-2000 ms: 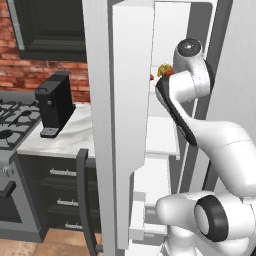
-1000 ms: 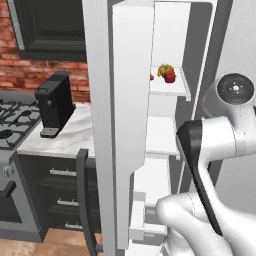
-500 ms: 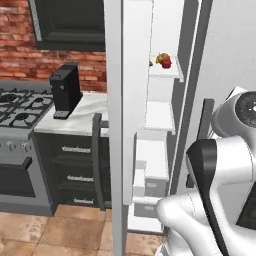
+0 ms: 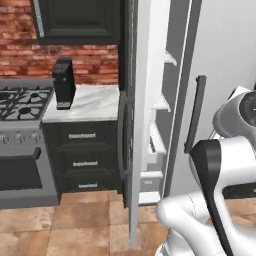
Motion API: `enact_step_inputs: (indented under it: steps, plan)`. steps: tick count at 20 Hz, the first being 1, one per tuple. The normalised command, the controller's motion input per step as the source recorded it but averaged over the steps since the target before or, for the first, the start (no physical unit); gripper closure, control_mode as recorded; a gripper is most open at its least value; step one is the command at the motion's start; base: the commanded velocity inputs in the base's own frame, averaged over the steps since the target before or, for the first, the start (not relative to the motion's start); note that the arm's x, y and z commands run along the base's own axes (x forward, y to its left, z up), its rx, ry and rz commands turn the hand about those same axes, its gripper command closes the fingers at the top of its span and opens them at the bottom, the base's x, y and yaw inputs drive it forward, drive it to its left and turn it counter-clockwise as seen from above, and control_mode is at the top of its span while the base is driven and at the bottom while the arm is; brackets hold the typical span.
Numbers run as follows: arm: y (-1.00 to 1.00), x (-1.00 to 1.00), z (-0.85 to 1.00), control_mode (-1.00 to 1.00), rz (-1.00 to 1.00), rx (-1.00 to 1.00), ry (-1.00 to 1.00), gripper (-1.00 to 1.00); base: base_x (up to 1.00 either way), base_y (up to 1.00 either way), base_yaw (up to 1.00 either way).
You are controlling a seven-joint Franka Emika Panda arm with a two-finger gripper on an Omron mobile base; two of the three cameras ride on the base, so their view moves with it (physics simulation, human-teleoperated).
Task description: Take the bell pepper and squash from the second highest rack and move them to the highest rack where the carrot and sweet potato are located, to maximize freezer space. Close the freezer door after rearranging.
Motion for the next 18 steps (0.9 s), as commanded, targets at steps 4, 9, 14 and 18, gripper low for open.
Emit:
enact_step_inputs:
  steps: [4,9,14,18]
  plan:
    - [0.0,0.0,0.0,1.0,0.0,0.0,0.0,-1.0,-0.19,0.98,-0.51]
    - [0.0,0.0,0.0,1.0,0.0,0.0,0.0,-1.0,0.0,1.0,-0.54]
    - [0.0,0.0,0.0,1.0,0.0,0.0,0.0,-1.0,0.07,1.0,-0.51]
    - [0.0,0.0,0.0,1.0,0.0,0.0,0.0,-1.0,0.29,1.0,-0.56]
